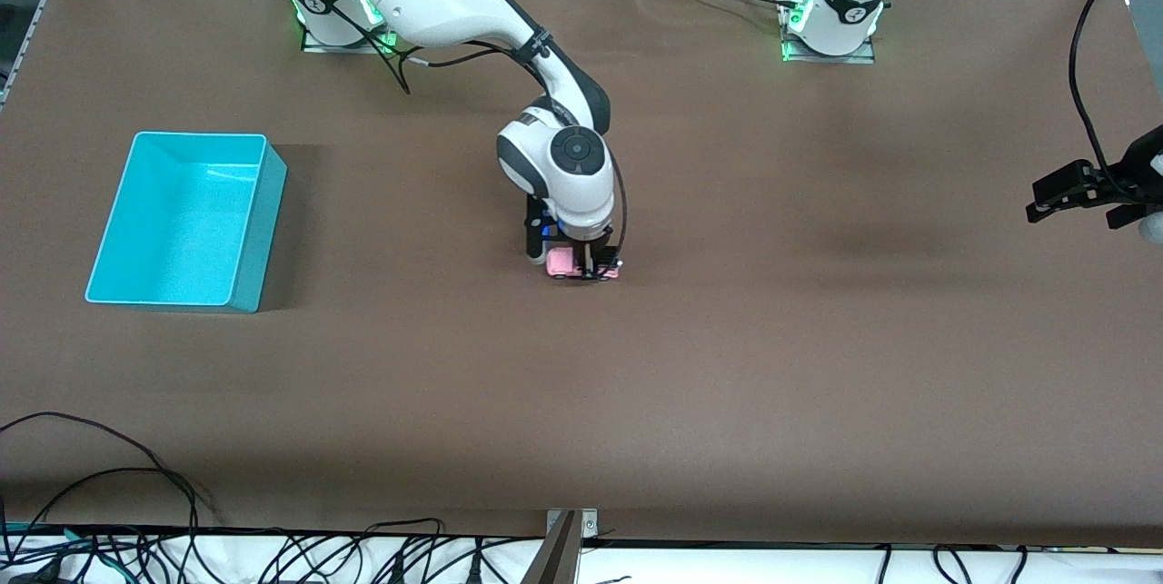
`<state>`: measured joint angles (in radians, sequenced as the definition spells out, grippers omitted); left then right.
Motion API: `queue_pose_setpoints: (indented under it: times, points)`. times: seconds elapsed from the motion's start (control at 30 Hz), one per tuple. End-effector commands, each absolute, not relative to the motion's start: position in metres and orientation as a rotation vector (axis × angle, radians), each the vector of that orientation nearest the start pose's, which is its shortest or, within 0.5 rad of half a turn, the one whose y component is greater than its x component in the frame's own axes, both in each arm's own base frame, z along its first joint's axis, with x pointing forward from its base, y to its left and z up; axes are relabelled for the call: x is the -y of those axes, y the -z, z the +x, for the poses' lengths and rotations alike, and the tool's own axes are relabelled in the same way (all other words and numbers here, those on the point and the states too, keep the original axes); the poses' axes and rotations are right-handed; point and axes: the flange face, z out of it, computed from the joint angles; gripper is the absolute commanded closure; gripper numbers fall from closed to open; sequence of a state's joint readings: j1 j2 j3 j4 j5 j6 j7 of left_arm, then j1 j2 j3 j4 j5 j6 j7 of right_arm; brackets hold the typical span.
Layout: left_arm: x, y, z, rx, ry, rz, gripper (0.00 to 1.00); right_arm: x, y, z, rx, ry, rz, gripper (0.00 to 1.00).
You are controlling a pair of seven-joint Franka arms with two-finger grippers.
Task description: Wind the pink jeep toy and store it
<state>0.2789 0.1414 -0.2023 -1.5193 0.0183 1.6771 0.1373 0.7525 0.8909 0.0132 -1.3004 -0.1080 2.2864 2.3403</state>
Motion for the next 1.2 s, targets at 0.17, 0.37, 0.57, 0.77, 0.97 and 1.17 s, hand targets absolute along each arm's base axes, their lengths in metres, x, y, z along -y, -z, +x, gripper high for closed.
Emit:
queue_pose_setpoints:
  times: [0.17, 0.37, 0.57, 0.77, 0.97, 1.17]
  points:
    - [-0.056, -0.581, 0.596, -0.094, 0.034, -3.130, 0.00, -0.449, -0.266, 0.604, -2.071, 0.100, -2.280, 1.00]
    - [-0.056, -0.581, 0.596, -0.094, 0.034, -3.130, 0.00, -0.396, -0.297, 0.642, -2.073, 0.009, -2.214, 1.00]
    - [-0.056, -0.580, 0.597, -0.091, 0.034, -3.130, 0.00, -0.340, -0.322, 0.670, -2.071, -0.049, -2.194, 1.00]
    - [-0.056, -0.579, 0.597, -0.094, 0.029, -3.131, 0.00, -0.297, -0.319, 0.686, -2.064, -0.120, -2.214, 1.00]
    - [-0.056, -0.580, 0.597, -0.091, 0.034, -3.130, 0.00, -0.257, -0.325, 0.698, -2.061, -0.152, -2.230, 1.00]
    - [-0.056, -0.579, 0.597, -0.091, 0.032, -3.131, 0.00, -0.243, -0.327, 0.698, -2.032, -0.196, -2.283, 1.00]
